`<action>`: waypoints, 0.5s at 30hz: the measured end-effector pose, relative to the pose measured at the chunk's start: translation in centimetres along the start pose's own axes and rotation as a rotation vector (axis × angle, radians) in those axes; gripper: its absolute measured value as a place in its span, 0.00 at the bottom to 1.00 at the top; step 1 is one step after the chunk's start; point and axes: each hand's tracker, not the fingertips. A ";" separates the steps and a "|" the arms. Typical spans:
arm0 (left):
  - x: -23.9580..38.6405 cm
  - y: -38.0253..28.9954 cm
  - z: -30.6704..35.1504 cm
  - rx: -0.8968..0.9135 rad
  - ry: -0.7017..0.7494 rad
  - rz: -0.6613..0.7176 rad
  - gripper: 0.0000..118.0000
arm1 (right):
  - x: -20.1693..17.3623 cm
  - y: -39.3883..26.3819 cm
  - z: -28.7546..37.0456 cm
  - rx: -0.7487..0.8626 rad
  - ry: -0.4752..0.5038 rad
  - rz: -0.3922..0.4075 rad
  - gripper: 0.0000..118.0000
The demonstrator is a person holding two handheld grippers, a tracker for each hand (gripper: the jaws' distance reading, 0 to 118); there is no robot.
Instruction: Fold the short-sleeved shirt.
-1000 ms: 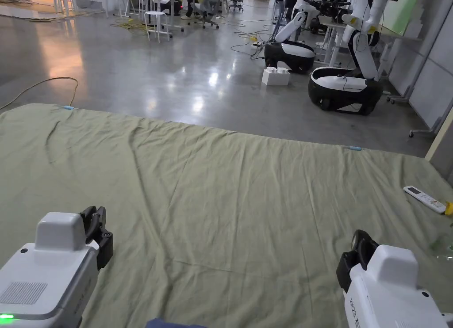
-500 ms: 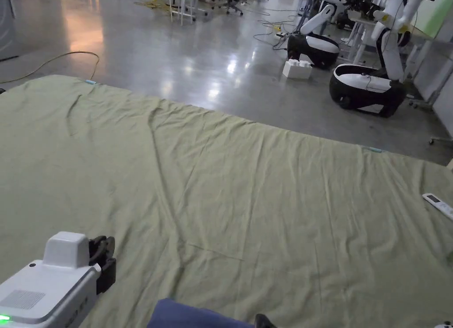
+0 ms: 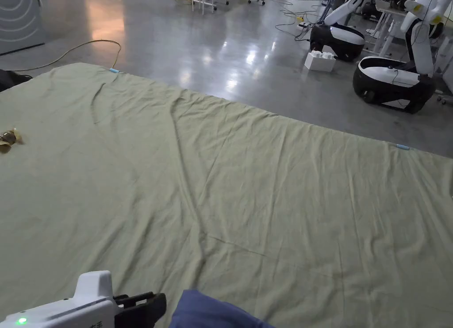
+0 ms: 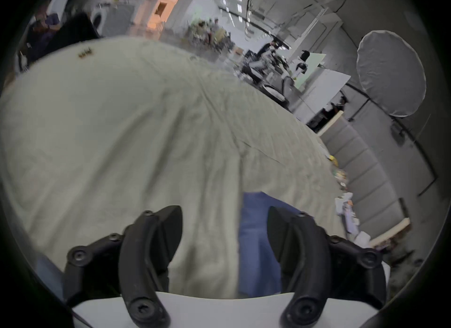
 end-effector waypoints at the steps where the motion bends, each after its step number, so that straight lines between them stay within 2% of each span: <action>1: -0.3 0.2 -0.5 -0.031 -0.055 0.018 0.65 | 0.0 0.1 0.1 -0.001 -0.001 0.004 0.01; 3: -0.7 0.2 -1.7 -0.114 -0.197 0.072 0.65 | 0.1 0.0 0.0 -0.004 0.000 -0.006 0.01; 5: -1.5 0.2 -3.8 -0.200 -0.267 0.140 0.65 | 0.1 0.0 -0.2 -0.007 0.002 -0.007 0.01; 12: -2.3 -1.0 -10.1 -0.390 -0.337 0.220 0.64 | 0.6 -0.3 -0.3 -0.007 0.015 -0.016 0.01; 15: -2.3 -1.1 -11.1 -0.374 -0.430 0.261 0.60 | 0.7 -0.2 -0.3 -0.005 0.020 -0.010 0.01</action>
